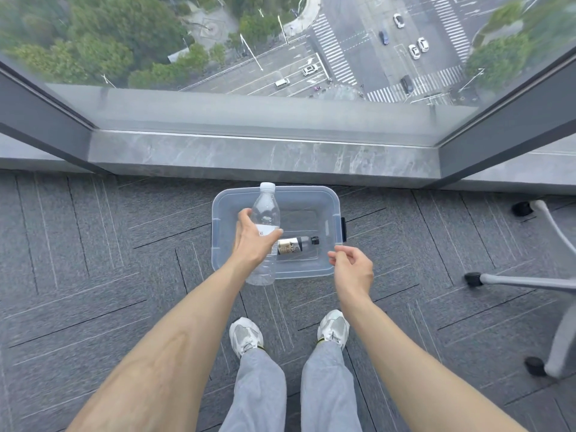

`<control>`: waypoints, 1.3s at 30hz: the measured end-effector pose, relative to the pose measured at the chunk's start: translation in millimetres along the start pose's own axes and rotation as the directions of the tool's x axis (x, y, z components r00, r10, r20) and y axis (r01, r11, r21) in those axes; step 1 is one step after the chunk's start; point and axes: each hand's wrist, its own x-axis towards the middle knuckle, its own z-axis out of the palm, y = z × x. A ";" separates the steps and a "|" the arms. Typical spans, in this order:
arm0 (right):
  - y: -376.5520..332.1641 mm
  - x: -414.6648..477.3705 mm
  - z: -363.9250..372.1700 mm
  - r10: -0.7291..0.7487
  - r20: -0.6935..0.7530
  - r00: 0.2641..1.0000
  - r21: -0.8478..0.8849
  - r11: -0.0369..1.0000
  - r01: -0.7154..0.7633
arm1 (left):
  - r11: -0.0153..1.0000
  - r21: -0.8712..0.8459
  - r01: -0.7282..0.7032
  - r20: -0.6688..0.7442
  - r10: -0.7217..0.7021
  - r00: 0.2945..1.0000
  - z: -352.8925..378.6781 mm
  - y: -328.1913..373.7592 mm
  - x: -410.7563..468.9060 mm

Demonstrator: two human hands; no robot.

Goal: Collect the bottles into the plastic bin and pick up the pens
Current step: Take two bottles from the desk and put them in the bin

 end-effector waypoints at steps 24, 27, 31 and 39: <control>-108.1 -102.0 -13.8 -0.127 0.127 0.984 -0.038 0.990 0.133 | 0.997 -0.062 0.041 0.034 -0.039 0.999 -94.3 53.1 -120.1; -133.6 -135.9 -23.5 -0.177 0.213 0.961 -0.035 0.981 0.189 | 0.981 -0.194 0.028 -0.021 -0.032 0.999 -123.9 72.7 -159.0; -162.1 -184.7 -40.9 -0.245 0.313 0.918 -0.036 0.963 0.269 | 0.916 -0.400 0.040 -0.081 -0.079 0.994 -162.1 86.2 -216.4; -199.6 -257.9 -96.7 -0.416 0.538 0.733 -0.024 0.862 0.506 | 0.783 -0.619 -0.059 -0.235 -0.113 0.965 -200.3 116.8 -319.3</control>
